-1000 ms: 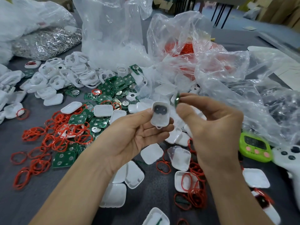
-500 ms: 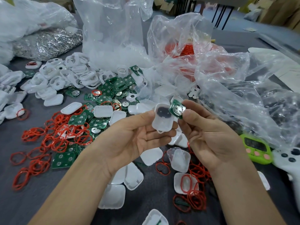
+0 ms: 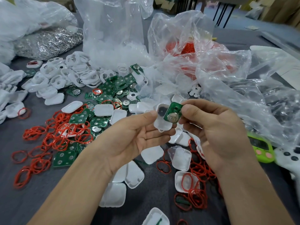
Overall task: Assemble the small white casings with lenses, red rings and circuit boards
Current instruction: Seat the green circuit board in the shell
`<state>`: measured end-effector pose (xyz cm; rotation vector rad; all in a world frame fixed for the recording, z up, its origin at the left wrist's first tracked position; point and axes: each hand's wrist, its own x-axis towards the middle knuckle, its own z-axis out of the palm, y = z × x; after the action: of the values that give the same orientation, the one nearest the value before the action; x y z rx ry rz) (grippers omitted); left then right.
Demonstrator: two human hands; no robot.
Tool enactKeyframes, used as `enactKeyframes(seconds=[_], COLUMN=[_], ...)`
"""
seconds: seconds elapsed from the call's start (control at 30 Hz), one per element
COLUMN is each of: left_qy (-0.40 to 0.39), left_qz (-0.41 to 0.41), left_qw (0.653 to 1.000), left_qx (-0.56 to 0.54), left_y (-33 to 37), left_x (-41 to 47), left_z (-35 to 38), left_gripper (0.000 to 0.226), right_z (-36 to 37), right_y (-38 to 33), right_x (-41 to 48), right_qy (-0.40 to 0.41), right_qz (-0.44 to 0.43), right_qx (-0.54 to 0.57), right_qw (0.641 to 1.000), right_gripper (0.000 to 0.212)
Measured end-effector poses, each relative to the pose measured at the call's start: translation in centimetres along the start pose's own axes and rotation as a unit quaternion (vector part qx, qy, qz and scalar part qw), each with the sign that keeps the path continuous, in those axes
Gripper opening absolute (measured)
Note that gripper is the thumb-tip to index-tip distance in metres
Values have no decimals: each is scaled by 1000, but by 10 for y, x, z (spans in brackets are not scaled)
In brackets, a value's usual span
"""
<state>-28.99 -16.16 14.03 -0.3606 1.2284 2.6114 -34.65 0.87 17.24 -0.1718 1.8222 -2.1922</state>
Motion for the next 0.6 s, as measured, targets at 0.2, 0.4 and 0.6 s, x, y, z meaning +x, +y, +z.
enactKeyframes(seconds=[0.2, 0.4, 0.6], left_qy=[2, 1, -5], left_qz=[-2, -1, 1], left_qw=[1000, 1000, 1000], left_qx=[4, 9, 0], left_y=[-1, -2, -2], left_x=[1, 1, 0], left_z=[0, 2, 1], left_gripper=[41, 38, 35], right_z=[6, 5, 5], right_y=[4, 6, 7], right_x=[-2, 0, 0], right_qy=[13, 27, 19], right_qz=[-61, -75, -87], right_qx=[-66, -78, -99], right_qw=[996, 994, 991], right_gripper=[21, 19, 19])
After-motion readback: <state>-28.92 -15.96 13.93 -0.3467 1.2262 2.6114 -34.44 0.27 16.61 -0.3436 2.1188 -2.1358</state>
